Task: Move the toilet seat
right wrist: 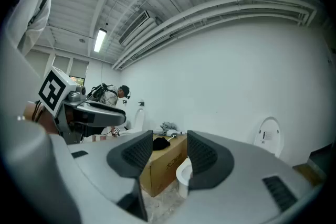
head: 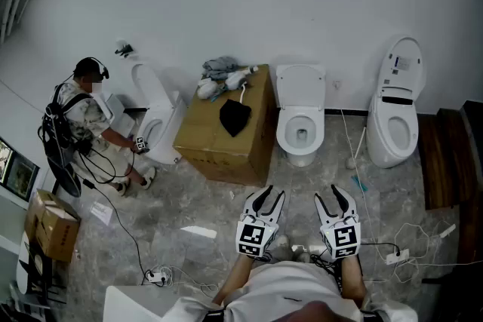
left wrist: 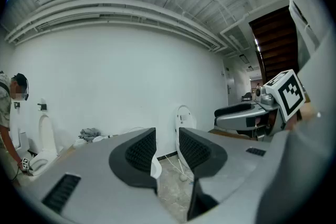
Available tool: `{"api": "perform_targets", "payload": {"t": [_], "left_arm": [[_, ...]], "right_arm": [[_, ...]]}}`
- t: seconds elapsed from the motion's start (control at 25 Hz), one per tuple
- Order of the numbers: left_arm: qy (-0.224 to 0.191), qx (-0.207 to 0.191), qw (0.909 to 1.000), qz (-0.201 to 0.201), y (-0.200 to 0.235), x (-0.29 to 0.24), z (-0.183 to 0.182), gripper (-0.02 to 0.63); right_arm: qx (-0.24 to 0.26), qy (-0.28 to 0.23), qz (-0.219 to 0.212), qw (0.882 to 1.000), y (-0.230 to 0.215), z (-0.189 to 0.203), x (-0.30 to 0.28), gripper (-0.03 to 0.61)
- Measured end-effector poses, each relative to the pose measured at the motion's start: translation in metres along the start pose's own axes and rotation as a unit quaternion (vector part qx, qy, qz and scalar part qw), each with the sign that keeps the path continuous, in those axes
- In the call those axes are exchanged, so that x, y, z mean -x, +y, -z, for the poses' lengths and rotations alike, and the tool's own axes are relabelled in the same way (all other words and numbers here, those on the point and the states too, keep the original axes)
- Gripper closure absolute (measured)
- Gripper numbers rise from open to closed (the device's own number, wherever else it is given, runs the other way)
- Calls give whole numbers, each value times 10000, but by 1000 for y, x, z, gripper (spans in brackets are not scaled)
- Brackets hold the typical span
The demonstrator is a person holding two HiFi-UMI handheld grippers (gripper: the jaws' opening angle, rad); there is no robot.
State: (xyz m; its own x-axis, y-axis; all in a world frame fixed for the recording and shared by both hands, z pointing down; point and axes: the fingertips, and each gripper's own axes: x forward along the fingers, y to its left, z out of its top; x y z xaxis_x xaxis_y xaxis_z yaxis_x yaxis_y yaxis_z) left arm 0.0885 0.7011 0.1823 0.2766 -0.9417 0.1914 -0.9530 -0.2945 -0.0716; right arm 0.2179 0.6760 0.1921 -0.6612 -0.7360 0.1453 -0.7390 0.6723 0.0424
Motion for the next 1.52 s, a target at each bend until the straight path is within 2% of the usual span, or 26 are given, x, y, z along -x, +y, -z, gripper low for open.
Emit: {"api": "perform_targets", "payload": {"t": [0.2, 0.56, 1.0, 1.4, 1.52], "left_arm": [[-43, -151, 9999, 28, -7, 2, -2, 459], [-167, -66, 9998, 89, 15, -28, 3, 460], [-198, -143, 9997, 95, 93, -90, -2, 458], [-196, -169, 9993, 284, 149, -132, -1, 459], [-253, -139, 9993, 228, 170, -140, -1, 460]], "right_arm": [[-346, -134, -36, 9993, 2, -3, 4, 357], [-269, 12, 45, 9996, -8, 2, -30, 351], [-269, 195, 179, 9993, -23, 2, -113, 344], [-257, 270, 245, 9990, -19, -5, -184, 344], [-233, 296, 259, 9990, -15, -7, -204, 344]]}}
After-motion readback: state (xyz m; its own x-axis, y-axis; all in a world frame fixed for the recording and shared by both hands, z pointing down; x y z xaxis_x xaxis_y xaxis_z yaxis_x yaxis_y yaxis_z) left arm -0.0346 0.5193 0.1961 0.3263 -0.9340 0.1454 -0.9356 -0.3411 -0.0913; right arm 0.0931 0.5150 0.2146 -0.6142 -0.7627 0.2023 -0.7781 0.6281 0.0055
